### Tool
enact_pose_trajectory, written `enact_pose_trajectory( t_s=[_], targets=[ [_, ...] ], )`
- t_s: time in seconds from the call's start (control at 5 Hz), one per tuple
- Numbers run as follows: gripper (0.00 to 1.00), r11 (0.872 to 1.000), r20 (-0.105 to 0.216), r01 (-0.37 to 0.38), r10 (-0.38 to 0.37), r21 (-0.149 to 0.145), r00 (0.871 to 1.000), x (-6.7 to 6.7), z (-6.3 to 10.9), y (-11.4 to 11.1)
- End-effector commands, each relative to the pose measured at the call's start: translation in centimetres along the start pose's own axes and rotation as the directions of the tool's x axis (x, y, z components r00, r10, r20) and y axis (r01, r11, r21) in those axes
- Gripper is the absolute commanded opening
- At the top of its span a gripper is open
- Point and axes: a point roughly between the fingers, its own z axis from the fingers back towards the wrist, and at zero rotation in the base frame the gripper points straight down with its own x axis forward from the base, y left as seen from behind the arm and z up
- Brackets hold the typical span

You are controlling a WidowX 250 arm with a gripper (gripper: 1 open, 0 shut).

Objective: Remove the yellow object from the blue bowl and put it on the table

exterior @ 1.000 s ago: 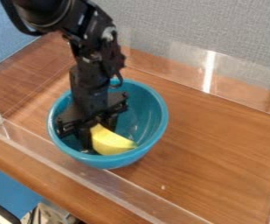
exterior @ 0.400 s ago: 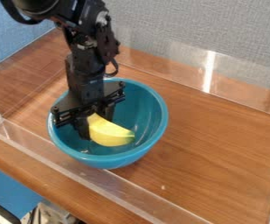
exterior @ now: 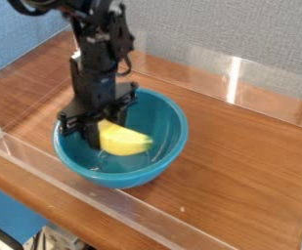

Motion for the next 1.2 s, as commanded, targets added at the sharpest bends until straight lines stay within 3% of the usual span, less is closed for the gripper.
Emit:
enact_pose_trajectory(
  t_s=[0.0,0.4,1.0],
  targets=[
    [0.0,0.998,0.015,0.014,-0.013,-0.062,1.0,0.7,1.6,-0.9],
    [0.0,0.995,-0.038,0.059,-0.062,-0.079,0.997,-0.3,2.6,-1.8],
    [0.0,0.99,-0.126,0.111,-0.121,-0.088,0.985,-5.6,4.2,-5.8]
  ],
)
